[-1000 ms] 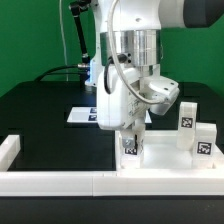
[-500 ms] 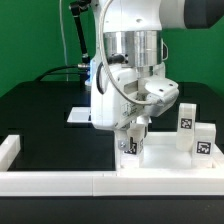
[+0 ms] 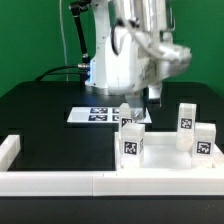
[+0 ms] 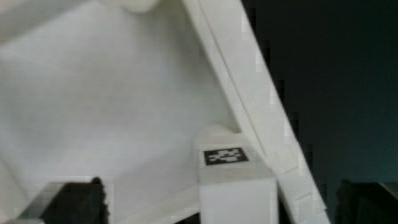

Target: Assemble square table

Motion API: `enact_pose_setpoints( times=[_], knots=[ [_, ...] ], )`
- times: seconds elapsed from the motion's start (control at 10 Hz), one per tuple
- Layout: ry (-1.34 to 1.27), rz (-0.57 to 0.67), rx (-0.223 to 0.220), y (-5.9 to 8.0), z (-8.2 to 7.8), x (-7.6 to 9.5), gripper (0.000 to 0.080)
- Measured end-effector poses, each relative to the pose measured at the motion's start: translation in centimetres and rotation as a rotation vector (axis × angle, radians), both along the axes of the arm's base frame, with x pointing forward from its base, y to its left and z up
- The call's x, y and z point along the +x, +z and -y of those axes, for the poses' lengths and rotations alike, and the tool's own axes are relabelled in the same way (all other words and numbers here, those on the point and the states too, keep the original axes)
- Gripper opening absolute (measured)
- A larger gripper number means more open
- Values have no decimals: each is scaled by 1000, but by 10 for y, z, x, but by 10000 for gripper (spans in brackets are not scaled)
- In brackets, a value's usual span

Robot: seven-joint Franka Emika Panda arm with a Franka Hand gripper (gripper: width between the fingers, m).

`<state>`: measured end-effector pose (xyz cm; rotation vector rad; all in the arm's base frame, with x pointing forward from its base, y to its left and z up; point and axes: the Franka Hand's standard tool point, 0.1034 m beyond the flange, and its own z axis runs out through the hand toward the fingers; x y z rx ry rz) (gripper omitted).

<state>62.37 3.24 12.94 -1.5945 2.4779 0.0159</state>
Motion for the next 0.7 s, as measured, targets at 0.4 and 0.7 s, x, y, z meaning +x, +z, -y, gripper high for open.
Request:
enact_pose_setpoints(
  times=[0.4,0.7],
  knots=[
    [3,0,6,5,0,3,649],
    [3,-2,5,4,0,2,649]
  ],
)
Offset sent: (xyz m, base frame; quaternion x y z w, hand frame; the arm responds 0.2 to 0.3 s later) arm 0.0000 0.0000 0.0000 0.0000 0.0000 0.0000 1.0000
